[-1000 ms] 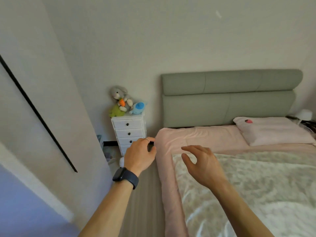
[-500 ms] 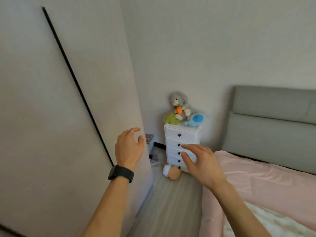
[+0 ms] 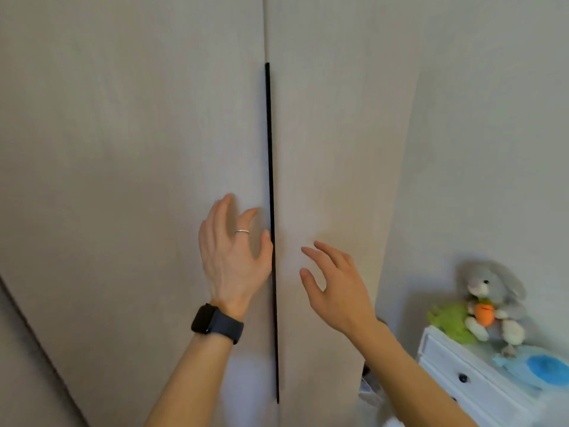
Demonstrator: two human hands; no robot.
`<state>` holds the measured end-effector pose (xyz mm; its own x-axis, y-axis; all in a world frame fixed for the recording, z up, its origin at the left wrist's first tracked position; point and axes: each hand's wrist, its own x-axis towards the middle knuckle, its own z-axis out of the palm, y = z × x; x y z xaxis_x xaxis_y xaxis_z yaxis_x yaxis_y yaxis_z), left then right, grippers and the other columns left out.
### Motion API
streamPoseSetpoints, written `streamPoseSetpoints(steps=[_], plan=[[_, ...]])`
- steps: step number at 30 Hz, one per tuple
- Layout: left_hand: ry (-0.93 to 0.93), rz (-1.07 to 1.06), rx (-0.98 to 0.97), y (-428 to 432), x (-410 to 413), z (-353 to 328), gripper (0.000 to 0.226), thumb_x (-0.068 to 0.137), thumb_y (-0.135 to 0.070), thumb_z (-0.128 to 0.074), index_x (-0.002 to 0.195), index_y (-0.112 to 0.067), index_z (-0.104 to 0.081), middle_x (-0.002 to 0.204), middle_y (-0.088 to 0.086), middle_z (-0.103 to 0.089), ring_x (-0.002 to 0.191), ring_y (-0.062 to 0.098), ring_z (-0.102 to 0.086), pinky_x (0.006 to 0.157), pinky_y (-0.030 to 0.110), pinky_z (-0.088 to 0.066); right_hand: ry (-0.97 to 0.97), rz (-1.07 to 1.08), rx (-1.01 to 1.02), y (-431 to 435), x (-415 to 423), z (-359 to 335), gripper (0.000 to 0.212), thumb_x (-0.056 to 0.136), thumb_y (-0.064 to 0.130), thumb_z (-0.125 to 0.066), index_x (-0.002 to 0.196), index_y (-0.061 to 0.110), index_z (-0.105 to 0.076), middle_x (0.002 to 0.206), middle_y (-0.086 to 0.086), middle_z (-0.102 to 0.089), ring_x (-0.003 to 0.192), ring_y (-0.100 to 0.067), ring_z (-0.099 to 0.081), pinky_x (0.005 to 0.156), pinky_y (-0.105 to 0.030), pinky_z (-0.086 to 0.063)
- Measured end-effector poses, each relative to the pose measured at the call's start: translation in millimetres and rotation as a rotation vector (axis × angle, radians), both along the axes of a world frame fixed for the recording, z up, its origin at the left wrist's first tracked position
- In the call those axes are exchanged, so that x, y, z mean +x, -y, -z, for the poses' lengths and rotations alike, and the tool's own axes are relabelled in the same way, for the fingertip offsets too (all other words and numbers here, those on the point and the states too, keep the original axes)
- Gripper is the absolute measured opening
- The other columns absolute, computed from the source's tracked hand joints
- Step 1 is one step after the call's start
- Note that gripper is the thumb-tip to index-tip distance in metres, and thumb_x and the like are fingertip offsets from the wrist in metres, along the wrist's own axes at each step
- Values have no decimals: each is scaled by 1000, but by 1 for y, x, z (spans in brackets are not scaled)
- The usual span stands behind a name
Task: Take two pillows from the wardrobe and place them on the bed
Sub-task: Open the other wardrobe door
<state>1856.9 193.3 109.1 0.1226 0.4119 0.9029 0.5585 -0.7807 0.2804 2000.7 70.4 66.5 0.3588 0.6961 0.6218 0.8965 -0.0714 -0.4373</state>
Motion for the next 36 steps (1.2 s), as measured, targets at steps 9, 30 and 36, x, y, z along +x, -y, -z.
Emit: streamPoseSetpoints(steps=[9,30,36], plan=[[-20,-214,99,-28,45,-25,48,83,-48,-64,124,-23,-56,160,11,-21,151,33,-7,118,60,-4,270,-74,365,-97,57,-44,58,96,36,-58,150,22,-46,163,-13,-29,152,-31,-23,118,-49,-31],[18,-560,-193,20,84,-29,45,92,-29,-66,131,-13,-50,155,-21,-4,151,11,1,101,40,-48,565,-215,534,-183,93,-20,72,96,63,-38,159,33,-22,169,-8,-12,155,-28,-12,124,-52,-3],[6,-586,-181,57,72,-28,22,91,-38,-67,105,-25,-55,153,-29,-12,146,12,-25,93,8,-31,553,-253,528,-178,96,-24,71,98,62,-32,160,32,-17,170,-8,-8,156,-29,-8,124,-51,0]])
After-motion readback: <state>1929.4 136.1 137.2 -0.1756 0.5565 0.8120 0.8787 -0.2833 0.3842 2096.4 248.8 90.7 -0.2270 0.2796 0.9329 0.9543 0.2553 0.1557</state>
